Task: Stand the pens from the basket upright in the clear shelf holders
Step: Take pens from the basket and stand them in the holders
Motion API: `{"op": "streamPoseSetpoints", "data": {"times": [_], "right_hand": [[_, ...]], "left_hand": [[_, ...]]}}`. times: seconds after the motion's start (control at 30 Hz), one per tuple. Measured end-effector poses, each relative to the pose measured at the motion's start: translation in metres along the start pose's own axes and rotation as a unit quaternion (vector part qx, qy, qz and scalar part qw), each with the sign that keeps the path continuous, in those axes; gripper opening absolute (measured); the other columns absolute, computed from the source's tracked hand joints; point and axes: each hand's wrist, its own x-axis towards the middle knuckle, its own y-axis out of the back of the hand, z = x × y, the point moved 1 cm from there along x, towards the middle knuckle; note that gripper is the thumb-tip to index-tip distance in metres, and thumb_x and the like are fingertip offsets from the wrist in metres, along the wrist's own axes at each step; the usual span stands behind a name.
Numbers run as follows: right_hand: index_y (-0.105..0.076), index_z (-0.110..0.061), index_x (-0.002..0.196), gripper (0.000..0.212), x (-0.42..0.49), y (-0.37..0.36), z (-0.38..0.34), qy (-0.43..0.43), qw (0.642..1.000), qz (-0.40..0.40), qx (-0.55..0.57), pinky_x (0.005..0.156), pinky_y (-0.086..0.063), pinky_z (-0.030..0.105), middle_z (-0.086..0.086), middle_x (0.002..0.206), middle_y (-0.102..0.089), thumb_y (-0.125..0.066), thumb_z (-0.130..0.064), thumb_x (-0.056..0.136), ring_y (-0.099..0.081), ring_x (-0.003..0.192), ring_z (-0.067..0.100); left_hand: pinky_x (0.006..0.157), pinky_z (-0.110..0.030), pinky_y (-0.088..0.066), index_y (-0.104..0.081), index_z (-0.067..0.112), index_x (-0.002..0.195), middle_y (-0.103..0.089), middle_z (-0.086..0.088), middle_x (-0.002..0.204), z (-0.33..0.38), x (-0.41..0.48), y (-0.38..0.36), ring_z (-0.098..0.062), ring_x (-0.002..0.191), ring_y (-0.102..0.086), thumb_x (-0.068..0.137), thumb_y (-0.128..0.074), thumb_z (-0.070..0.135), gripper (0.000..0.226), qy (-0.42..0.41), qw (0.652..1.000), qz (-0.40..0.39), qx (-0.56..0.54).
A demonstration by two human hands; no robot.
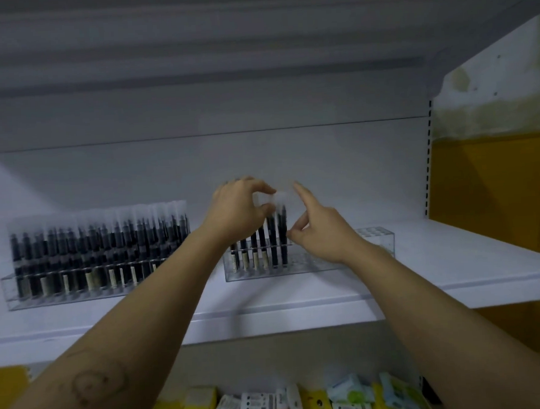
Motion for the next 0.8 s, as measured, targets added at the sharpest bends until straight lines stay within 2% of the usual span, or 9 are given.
{"op": "streamPoseSetpoints", "data": {"times": [0.13, 0.27, 0.37, 0.47, 0.6, 0.7, 0.8], "right_hand": [[-0.008, -0.036, 0.153, 0.088, -0.004, -0.001, -0.002, 0.001, 1.000, -0.003, 0.002, 0.090, -0.044, 0.028, 0.004, 0.131, -0.051, -0.067, -0.025, 0.089, -0.056, 0.110, 0.019], [-0.019, -0.032, 0.151, 0.079, -0.018, -0.006, -0.020, 0.055, 0.996, 0.037, -0.053, 0.106, -0.040, 0.037, 0.001, 0.147, -0.035, -0.066, -0.028, 0.089, -0.043, 0.130, 0.019], [-0.026, -0.029, 0.149, 0.072, -0.034, -0.011, -0.040, 0.090, 0.994, 0.042, -0.056, 0.107, -0.038, 0.034, -0.001, 0.148, -0.034, -0.066, -0.028, 0.089, -0.042, 0.131, 0.018], [-0.031, -0.027, 0.147, 0.067, -0.057, -0.020, -0.058, 0.112, 0.992, 0.033, -0.052, 0.102, -0.040, 0.030, -0.003, 0.144, -0.037, -0.066, -0.024, 0.090, -0.046, 0.125, 0.017], [-0.035, -0.028, 0.144, 0.062, -0.092, -0.035, -0.073, 0.125, 0.991, 0.024, -0.047, 0.105, -0.043, 0.036, -0.005, 0.141, -0.040, -0.065, -0.026, 0.090, -0.047, 0.124, 0.016], [-0.038, -0.030, 0.143, 0.059, -0.119, -0.053, -0.076, 0.119, 0.992, 0.003, -0.026, 0.104, -0.043, 0.034, -0.006, 0.141, -0.040, -0.064, -0.028, 0.090, -0.046, 0.124, 0.014], [-0.042, -0.030, 0.139, 0.055, -0.143, -0.075, -0.070, 0.119, 0.993, -0.020, -0.013, 0.103, -0.045, 0.039, -0.005, 0.139, -0.042, -0.065, -0.028, 0.089, -0.047, 0.124, 0.015]], "left_hand": [[0.110, -0.044, -0.035, -0.050, 0.030, 0.135, -0.048, 0.002, 0.143, -0.005, -0.018, 0.011, -0.023, 0.131, -0.043, 0.089, -0.064, 0.034, 0.048, 0.019, 1.000, 0.014, -0.006], [0.105, -0.040, -0.039, -0.053, 0.028, 0.132, -0.052, 0.004, 0.138, -0.001, -0.045, 0.020, -0.021, 0.120, -0.050, 0.090, -0.062, 0.032, 0.042, -0.001, 0.999, 0.037, 0.017], [0.106, -0.037, -0.034, -0.058, 0.024, 0.128, -0.054, 0.003, 0.136, 0.002, -0.071, 0.025, -0.020, 0.122, -0.048, 0.091, -0.062, 0.029, 0.038, -0.013, 0.998, 0.053, 0.033], [0.106, -0.037, -0.033, -0.059, 0.023, 0.126, -0.056, 0.004, 0.132, 0.002, -0.100, 0.034, -0.020, 0.121, -0.048, 0.090, -0.062, 0.030, 0.037, -0.012, 0.997, 0.072, 0.040], [0.106, -0.040, -0.038, -0.062, 0.023, 0.123, -0.060, 0.004, 0.126, -0.001, -0.146, 0.046, -0.020, 0.118, -0.050, 0.089, -0.063, 0.031, 0.035, 0.017, 0.994, 0.093, 0.045], [0.105, -0.037, -0.036, -0.061, 0.025, 0.123, -0.060, 0.003, 0.127, -0.001, -0.183, 0.047, -0.018, 0.122, -0.046, 0.089, -0.063, 0.032, 0.035, 0.043, 0.994, 0.084, 0.049], [0.101, -0.035, -0.034, -0.061, 0.025, 0.123, -0.060, 0.003, 0.126, -0.003, -0.216, 0.042, -0.019, 0.122, -0.046, 0.089, -0.064, 0.032, 0.035, 0.064, 0.994, 0.069, 0.060]]}}
